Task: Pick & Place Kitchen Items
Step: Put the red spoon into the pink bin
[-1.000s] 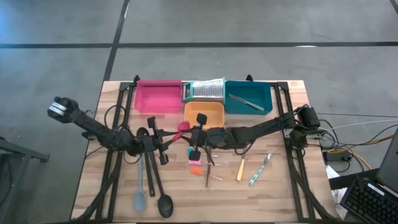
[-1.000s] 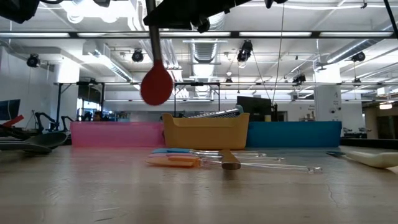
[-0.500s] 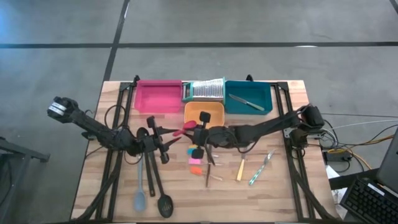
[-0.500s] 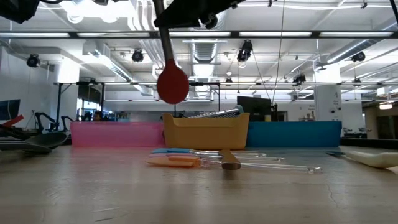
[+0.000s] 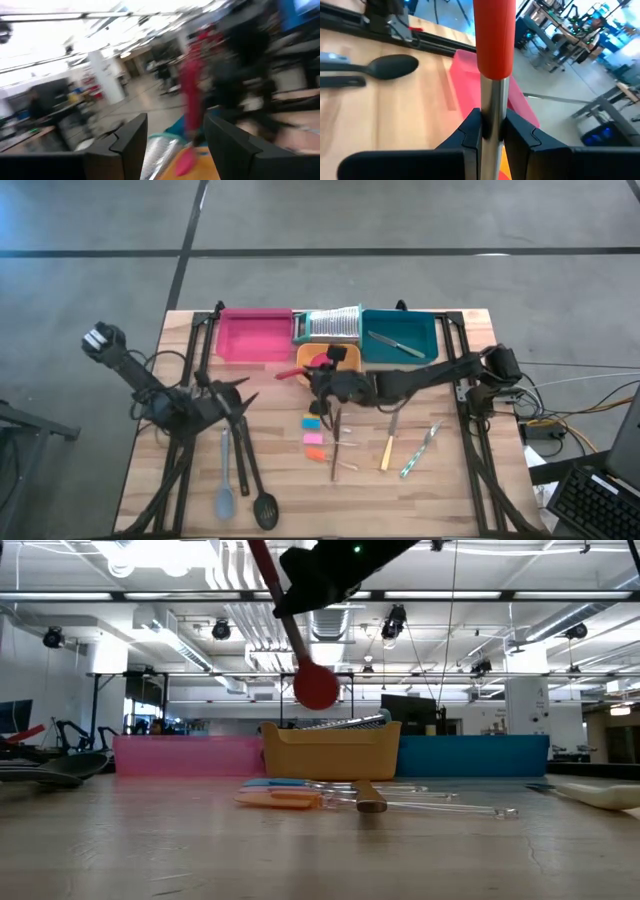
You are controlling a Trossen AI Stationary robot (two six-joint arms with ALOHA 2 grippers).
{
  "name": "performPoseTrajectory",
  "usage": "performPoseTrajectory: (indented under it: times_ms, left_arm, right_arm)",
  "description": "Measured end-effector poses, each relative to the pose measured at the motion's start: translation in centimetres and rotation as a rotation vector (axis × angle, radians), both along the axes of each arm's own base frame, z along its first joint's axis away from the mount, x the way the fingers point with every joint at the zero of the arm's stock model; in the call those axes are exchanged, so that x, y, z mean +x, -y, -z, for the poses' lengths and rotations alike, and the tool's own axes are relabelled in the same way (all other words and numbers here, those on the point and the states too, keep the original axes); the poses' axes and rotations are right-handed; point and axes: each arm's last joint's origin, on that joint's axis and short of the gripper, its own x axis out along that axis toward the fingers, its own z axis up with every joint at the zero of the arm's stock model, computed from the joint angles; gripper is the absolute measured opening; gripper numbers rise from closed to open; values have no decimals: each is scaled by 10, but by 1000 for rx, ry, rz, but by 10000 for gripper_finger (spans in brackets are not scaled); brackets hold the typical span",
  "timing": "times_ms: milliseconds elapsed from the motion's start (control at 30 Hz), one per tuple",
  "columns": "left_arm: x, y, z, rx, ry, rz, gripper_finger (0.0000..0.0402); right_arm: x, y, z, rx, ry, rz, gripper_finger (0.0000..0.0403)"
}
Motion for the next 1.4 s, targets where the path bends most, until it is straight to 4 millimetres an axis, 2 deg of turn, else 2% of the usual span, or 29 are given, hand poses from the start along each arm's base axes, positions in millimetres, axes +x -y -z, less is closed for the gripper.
performPoseTrajectory:
  times_ms: [167, 333, 400, 667, 867, 1000, 1133, 1267, 1400]
  left_arm:
    - [-12, 7, -3, -12, 24, 94, 197]
    - [-15, 5, -6, -17, 36, 97, 197]
    - [-16, 4, -8, -22, 47, 97, 197]
    - [-19, 5, -14, 8, 49, 102, 197]
    - [-34, 4, -47, 81, 88, 133, 197]
    - [-41, -2, -75, 136, 126, 126, 197]
    - [-45, -8, -94, 125, 146, 104, 197]
    - [-46, -9, -97, 107, 148, 99, 197]
    - [-43, -7, -88, 112, 102, 84, 197]
  right_arm:
    - [12, 34, -17, 97, 79, -90, 42]
    - [29, 61, -41, 96, 158, -115, 42]
    - [38, 70, -45, 94, 152, -138, 42]
    - [89, 117, -42, 72, -60, -78, 42]
    - [110, 151, -31, 137, -182, -65, 42]
    - [115, 155, -17, 104, -185, -112, 41]
    - [117, 155, -16, 90, -181, -127, 41]
    - [118, 155, -15, 109, -170, -167, 41]
    - [120, 149, -14, 113, -162, -205, 41]
